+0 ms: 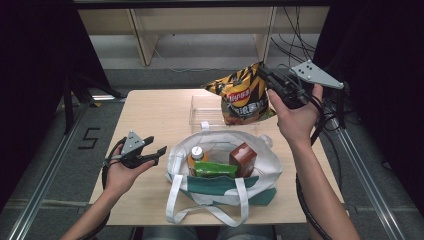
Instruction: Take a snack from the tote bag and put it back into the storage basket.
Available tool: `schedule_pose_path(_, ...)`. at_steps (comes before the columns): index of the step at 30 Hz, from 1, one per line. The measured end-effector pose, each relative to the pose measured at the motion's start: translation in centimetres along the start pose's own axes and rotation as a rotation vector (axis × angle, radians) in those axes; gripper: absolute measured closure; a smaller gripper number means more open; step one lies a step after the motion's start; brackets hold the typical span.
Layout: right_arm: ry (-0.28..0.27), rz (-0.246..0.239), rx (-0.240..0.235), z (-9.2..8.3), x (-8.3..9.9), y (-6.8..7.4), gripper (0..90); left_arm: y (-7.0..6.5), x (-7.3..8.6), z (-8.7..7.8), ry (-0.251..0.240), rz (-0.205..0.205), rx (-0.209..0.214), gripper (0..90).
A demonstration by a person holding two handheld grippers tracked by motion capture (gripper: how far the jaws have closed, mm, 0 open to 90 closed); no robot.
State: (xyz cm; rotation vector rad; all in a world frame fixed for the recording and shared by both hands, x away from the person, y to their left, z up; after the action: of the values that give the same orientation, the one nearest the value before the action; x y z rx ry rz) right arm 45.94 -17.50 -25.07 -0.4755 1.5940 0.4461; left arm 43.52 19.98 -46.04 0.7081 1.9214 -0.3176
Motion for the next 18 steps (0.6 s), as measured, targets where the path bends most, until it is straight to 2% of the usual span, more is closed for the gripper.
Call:
schedule_pose_path(9, 0.007, 0.009, 0.017, 0.7, 0.1, -0.6, 90.0, 0.1, 0.0, 0.0, -0.001, -0.003, -0.001, 37.7)
schedule_pose_path(10, 0.010, 0.021, 0.013, 0.7, 0.1, -0.5, 90.0, 0.1, 0.0, 0.0, -0.001, -0.003, -0.001, 37.7)
schedule_pose_path(11, 0.003, 0.009, 0.023, 0.8, 0.1, -0.7, 90.0, 0.1, 0.0, 0.0, -0.001, -0.002, 0.000, 37.7)
schedule_pose_path(18, 0.015, 0.016, 0.032, 1.3, 0.1, -1.0, 90.0, 0.1, 0.0, 0.0, 0.000, -0.005, -0.001, 37.7)
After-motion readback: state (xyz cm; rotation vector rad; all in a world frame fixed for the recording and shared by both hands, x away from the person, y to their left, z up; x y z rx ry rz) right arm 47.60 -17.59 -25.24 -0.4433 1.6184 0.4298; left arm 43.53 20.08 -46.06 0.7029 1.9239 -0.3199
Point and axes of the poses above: each handheld gripper's, and its own axes: z roughly forward along the jaws, x roughly out of its underside, y roughly to its left, the point moved 4 cm from there along z, roughly forward along the jaws, and after that the axes turned 4 degrees about y, right-handed, at the moved point
